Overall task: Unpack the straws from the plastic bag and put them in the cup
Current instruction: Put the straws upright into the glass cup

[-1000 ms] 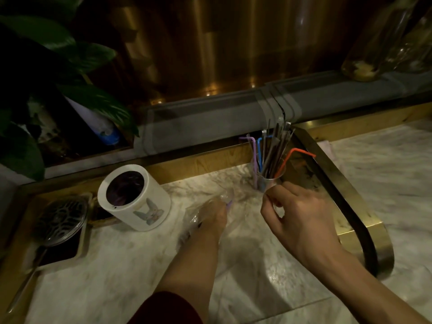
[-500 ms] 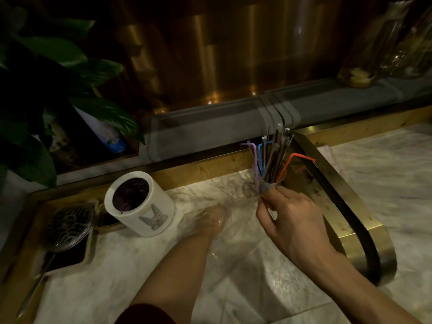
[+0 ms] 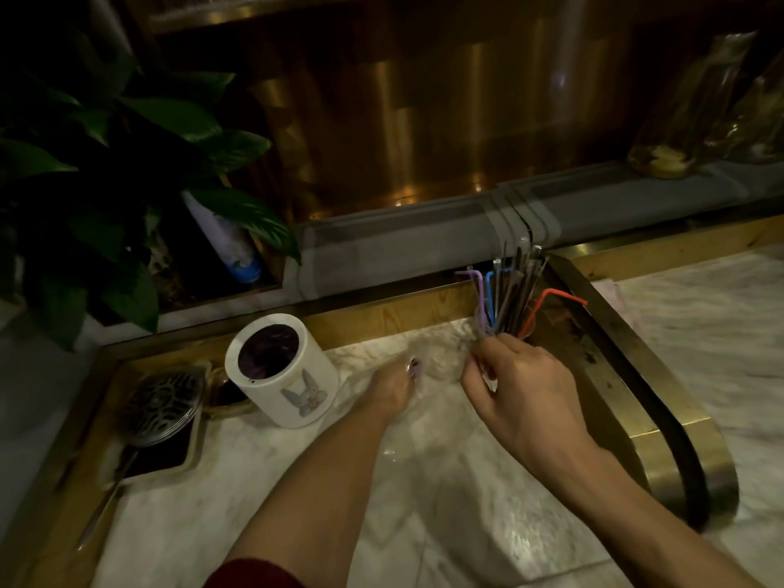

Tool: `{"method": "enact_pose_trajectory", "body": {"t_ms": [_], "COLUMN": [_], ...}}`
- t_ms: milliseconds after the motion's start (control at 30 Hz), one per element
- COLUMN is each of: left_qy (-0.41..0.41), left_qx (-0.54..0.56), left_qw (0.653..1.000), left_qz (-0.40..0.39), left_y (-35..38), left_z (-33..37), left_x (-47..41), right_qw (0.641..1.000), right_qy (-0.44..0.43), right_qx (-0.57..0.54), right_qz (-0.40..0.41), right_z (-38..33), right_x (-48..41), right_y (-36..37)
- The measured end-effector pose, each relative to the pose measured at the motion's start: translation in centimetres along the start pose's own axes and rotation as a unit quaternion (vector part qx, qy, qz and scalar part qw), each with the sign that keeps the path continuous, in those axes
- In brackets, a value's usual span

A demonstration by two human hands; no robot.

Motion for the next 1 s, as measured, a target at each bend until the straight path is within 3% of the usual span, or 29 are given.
{"method": "enact_pose_trajectory", "body": {"t_ms": [200, 600, 833, 1000], "left_qy": [-0.037, 0.053, -0.014, 0.030], "left_qx": [-0.085, 0.030, 0.083, 0.048], "left_qw": [0.996, 0.997, 0.996, 0.997], "left_qz": [-0.008, -0.038, 0.022, 0.051], "left_y": [-1.6, -4.2, -6.6, -7.2], "left_z": [1.0, 3.2, 2.2, 3.2], "left_x": [1.0, 4.5, 5.4, 6.2], "right_qw": [1.000, 0.998, 0.998, 0.999], "right_qy": [-0.003, 0.061, 0.046, 0.041], "right_qx": [-0.002, -0.021, -0.016, 0.000], "right_qz": [-0.008, -0.016, 0.028, 0.021], "right_z": [-0.8, -0.4, -1.2, -1.7], "right_x": [-0.7, -2.7, -3.3, -3.5], "right_y": [0.2, 0.5, -0.6, -0.3]}}
Point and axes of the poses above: each hand's wrist, its own x-axis away from the middle knuckle, its own y-axis out of the palm, z = x × y, the point moved 2 cm from there along -x, towards the middle knuckle, and after that the axes turned 2 degrees about -z, right-handed, at the moved point
